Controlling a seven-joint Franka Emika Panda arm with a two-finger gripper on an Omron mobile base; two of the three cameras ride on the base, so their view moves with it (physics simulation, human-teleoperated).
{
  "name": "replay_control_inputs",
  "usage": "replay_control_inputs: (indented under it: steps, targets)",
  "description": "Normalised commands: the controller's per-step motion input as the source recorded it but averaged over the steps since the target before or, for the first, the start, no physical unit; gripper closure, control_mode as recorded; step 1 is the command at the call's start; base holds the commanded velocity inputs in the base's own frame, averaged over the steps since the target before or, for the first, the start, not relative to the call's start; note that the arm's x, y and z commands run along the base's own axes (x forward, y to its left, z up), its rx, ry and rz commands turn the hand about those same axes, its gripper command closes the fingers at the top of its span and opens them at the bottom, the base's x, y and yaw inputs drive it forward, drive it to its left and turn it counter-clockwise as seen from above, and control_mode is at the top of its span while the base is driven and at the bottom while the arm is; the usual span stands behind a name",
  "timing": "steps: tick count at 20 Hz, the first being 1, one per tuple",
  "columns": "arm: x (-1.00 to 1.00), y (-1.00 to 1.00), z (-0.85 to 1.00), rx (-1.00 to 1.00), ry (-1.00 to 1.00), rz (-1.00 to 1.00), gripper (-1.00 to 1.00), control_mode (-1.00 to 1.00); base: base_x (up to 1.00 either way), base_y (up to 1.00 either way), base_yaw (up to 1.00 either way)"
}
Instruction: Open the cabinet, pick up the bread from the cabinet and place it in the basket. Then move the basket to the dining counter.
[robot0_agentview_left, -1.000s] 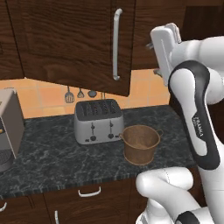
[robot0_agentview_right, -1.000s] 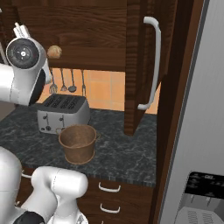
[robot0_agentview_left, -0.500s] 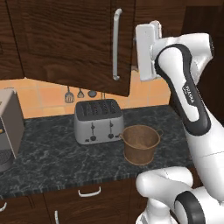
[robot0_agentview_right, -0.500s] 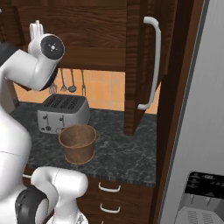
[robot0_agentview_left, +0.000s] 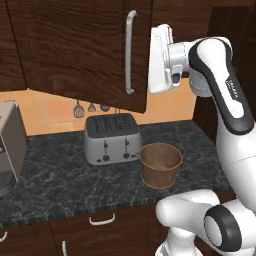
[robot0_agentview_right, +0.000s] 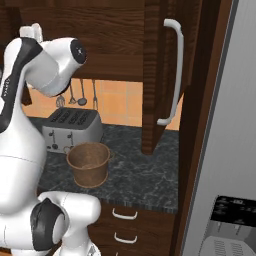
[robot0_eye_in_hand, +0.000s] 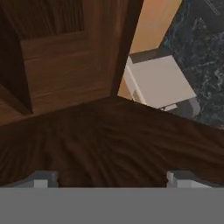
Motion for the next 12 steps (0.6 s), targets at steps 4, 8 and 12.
replay_control_inputs:
  steps: [4,8,12]
  targets:
    - [-0.99,0.94,0.0,0.0,0.0,0.44,-1.0,-1.0,0.0,0.0,0.0]
    - [-1.0,1.0,0.0,0.0,-0.07,0.27,-1.0,-1.0,0.0,0.0,0.0]
    - [-0.88,1.0,0.0,-0.02,-0.22,0.1,-1.0,-1.0,0.0,0.0,0.0]
